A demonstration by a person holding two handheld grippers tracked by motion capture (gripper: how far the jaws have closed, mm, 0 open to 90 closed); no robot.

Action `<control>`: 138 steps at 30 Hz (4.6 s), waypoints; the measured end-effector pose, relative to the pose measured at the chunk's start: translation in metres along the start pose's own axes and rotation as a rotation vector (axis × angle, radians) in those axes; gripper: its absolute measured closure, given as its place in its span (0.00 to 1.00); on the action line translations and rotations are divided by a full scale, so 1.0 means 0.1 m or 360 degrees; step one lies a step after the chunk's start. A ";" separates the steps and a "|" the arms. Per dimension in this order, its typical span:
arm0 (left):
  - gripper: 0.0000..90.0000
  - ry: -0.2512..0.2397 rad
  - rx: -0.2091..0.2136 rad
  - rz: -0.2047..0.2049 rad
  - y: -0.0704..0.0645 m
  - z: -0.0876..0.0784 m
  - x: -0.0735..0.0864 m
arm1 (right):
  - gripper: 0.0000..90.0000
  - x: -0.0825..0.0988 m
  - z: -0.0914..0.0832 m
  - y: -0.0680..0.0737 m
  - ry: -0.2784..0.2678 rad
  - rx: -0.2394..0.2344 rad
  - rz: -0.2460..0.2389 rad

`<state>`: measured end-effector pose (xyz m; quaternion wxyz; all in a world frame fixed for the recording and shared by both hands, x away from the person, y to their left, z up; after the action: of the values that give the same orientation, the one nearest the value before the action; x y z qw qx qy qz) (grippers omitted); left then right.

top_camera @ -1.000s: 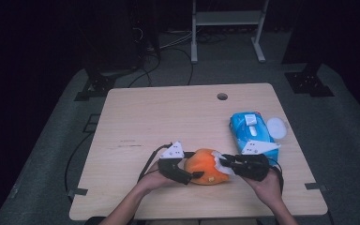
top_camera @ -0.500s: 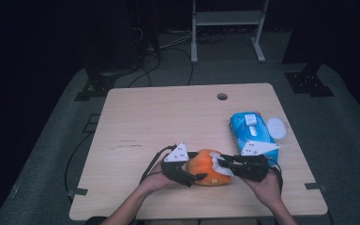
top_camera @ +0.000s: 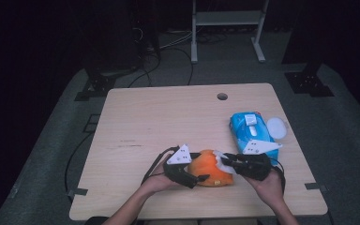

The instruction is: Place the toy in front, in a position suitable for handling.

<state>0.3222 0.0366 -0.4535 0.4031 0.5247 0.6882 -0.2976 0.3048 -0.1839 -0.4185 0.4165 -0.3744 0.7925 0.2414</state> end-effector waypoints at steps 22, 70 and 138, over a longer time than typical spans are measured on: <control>0.19 -0.0002 -0.0003 -0.0003 0.01 0.01 0.02 | 0.85 -0.07 0.07 0.17 0.0052 0.0028 -0.0193; 0.28 -0.0072 -0.0060 0.0080 -0.18 0.03 -0.19 | 0.88 -0.21 -0.08 0.24 -0.0019 0.0080 -0.0210; 0.38 0.0008 0.0039 0.0143 -0.09 0.03 -0.03 | 0.88 -0.09 -0.13 -0.03 0.0019 0.0076 -0.0013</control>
<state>0.3147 0.0304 -0.4521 0.4078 0.5608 0.6612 -0.2864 0.3038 -0.1912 -0.4041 0.4216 -0.3691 0.7990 0.2184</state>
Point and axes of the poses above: each handheld gripper's, and its own axes: z roughly forward along the jaws, x roughly out of its underside, y roughly to its left, the point moved 3 cm from there along z, roughly forward along the jaws, and after that the axes turned 2 degrees about y, right-handed, at the moved point
